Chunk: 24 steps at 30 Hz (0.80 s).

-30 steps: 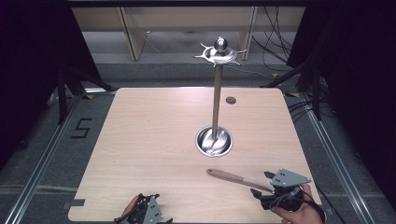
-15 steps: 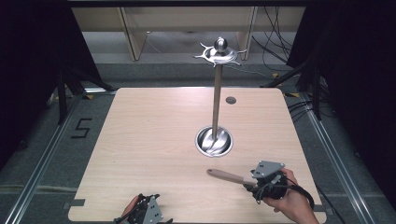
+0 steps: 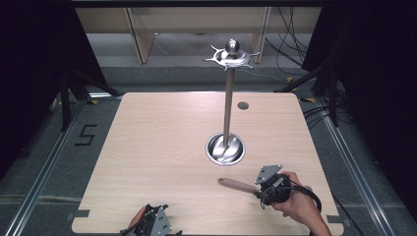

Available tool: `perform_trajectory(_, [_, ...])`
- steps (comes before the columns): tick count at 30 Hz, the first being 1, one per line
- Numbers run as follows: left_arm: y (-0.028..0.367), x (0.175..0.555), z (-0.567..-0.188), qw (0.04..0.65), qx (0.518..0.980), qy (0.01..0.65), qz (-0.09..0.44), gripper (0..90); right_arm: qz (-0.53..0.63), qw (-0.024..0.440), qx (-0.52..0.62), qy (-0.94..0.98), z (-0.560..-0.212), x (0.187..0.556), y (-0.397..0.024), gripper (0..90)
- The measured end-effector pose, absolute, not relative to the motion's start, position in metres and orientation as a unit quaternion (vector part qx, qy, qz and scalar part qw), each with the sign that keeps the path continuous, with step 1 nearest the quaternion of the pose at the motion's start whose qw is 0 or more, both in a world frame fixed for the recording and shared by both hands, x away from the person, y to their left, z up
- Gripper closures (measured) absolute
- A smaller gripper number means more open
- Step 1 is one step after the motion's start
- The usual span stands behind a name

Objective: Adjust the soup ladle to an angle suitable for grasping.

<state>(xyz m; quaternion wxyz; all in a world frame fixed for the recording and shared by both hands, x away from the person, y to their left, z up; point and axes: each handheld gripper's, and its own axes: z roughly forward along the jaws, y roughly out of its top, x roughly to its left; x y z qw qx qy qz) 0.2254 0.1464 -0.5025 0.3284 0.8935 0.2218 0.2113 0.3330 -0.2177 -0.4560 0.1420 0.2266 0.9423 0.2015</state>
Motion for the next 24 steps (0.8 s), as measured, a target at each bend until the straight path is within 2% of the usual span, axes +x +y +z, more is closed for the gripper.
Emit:
perform_trajectory(5, [0.146,0.226,-0.502,0.328,0.894,0.221,0.211,16.0,0.18,0.109,0.245,0.946,-0.46,0.336,-0.216,63.3])
perform_trajectory(8, [0.147,0.225,-0.502,0.326,0.893,0.223,0.217,16.0,0.175,0.118,0.222,0.952,-0.463,0.341,-0.214,65.6])
perform_trajectory(24, [0.147,0.225,-0.502,0.327,0.893,0.222,0.215,16.0,0.148,0.102,0.22,0.959,-0.467,0.351,-0.208,70.3])
